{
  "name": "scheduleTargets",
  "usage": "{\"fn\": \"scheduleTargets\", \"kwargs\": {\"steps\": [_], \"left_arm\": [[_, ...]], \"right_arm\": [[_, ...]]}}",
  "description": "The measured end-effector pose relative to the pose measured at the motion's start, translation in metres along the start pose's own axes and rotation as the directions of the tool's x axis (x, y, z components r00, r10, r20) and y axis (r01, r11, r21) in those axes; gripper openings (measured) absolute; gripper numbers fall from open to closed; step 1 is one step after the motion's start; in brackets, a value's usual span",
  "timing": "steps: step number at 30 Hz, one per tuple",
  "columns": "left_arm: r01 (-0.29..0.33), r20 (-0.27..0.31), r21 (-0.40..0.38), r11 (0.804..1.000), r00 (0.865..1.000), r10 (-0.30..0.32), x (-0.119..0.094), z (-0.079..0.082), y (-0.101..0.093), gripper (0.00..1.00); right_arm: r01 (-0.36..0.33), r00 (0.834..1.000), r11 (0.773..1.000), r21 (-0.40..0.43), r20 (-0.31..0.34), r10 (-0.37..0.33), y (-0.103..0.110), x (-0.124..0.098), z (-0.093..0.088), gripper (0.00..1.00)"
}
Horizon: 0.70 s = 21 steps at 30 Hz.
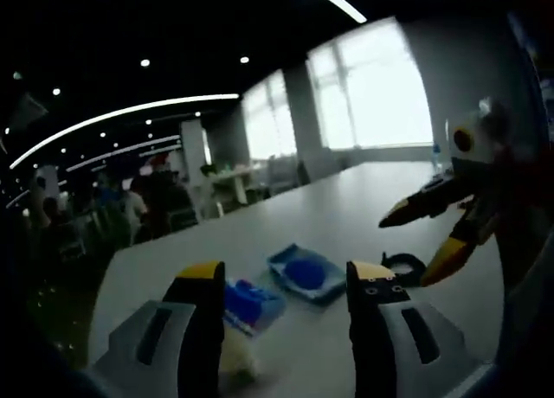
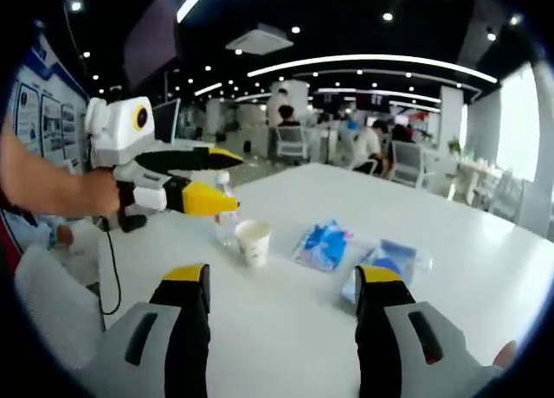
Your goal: Arrange the tabletop items into an orderly group along one side of the table until the central work area is clear of visible clutter.
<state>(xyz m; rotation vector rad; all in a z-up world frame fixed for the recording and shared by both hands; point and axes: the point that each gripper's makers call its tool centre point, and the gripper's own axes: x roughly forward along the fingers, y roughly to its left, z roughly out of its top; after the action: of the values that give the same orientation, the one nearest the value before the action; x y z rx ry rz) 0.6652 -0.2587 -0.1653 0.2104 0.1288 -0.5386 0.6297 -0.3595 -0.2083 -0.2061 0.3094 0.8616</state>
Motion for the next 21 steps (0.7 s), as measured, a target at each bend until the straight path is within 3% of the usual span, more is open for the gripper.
{"fn": "scheduleTargets", "kwargs": {"steps": [13, 21], "left_arm": [[-0.019, -0.097, 0.031, 0.999, 0.995, 0.022, 0.068, -0.003, 0.044, 0.49], [-0.019, -0.173, 0.071, 0.997, 0.984, 0.032, 0.098, -0.029, 0.067, 0.45]], "right_arm": [[0.021, 0.999, 0.999, 0.043, -0.047, -0.019, -0.019, 0.045, -0.022, 0.61], [0.023, 0.997, 0.998, 0.056, -0.074, -0.019, -0.026, 0.077, -0.033, 0.6]]}}
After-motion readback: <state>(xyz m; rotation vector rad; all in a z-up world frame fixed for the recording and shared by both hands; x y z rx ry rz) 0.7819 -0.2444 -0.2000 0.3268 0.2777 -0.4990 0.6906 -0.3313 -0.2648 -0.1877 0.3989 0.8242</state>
